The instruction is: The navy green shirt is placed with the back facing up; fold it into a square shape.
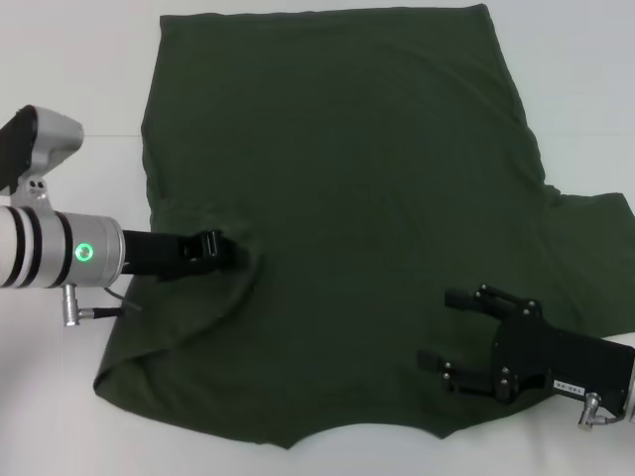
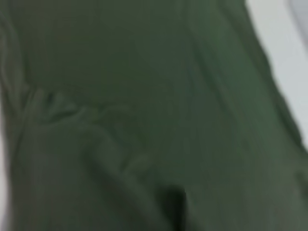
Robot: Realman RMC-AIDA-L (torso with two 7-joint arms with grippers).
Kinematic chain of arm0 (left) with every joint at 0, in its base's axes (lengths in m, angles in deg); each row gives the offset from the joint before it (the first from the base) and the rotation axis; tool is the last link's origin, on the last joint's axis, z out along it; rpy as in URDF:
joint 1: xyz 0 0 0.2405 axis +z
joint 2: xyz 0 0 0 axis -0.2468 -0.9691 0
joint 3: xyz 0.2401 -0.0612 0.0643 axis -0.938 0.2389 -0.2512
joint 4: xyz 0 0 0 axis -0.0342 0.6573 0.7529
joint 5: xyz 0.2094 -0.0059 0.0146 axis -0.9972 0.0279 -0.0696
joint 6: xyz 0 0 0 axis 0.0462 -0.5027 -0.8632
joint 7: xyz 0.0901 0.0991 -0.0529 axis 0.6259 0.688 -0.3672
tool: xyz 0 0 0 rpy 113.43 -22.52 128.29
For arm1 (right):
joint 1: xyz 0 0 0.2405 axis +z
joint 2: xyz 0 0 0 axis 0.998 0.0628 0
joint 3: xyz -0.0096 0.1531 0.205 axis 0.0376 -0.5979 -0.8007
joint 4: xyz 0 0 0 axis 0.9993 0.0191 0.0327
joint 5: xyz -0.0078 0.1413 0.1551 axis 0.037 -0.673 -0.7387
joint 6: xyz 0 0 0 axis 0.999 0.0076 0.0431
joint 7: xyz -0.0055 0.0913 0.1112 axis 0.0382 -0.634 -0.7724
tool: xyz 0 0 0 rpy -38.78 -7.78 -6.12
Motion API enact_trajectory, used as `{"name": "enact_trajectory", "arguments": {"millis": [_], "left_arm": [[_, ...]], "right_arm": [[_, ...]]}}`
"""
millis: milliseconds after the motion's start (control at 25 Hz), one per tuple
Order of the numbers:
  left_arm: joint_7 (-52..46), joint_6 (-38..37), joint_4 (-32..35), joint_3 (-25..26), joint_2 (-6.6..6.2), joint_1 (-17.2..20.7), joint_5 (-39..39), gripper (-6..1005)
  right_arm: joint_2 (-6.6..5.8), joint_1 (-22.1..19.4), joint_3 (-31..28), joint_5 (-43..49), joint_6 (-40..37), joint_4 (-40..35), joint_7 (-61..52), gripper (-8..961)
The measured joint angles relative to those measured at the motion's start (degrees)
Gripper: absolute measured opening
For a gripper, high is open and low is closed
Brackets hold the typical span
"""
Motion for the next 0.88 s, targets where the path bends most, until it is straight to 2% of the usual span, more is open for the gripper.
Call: {"name": "enact_trajectory", "arguments": {"millis": [80,320,440,680,760,880], "left_arm": [[1.4,-1.3,-0.5,0.0,-0.22,0.8,3.2,68],[2.9,-5.3,-3.5,0.0,-1.54,1.5,7.5,249],[6.3,-7.8,-3.5,0.1,-2.25,2.9,11.3,374],[23.2,-19.3,-3.4,4.5,-5.05,7.0,18.1,594],[29.6,-23.6,-3.4,6.6,-5.39,8.3,18.7,662],[41.6,-28.1,-2.5,9.0,-5.19,10.7,19.1,664]], "right_arm": [[0.0,-0.2,0.0,0.0,0.0,0.0,0.0,901],[-0.08,-0.4,0.0,0.0,-0.1,-0.1,0.0,901],[-0.09,-0.4,-0.1,-0.1,-0.1,-0.2,0.0,901],[-0.17,-0.5,-0.5,-0.2,-0.3,-0.2,-0.1,900],[-0.18,-0.5,-1.0,-0.2,-0.4,-0.1,-0.1,901],[-0.13,-0.4,-1.4,-0.2,-0.5,-0.1,-0.1,901]]}}
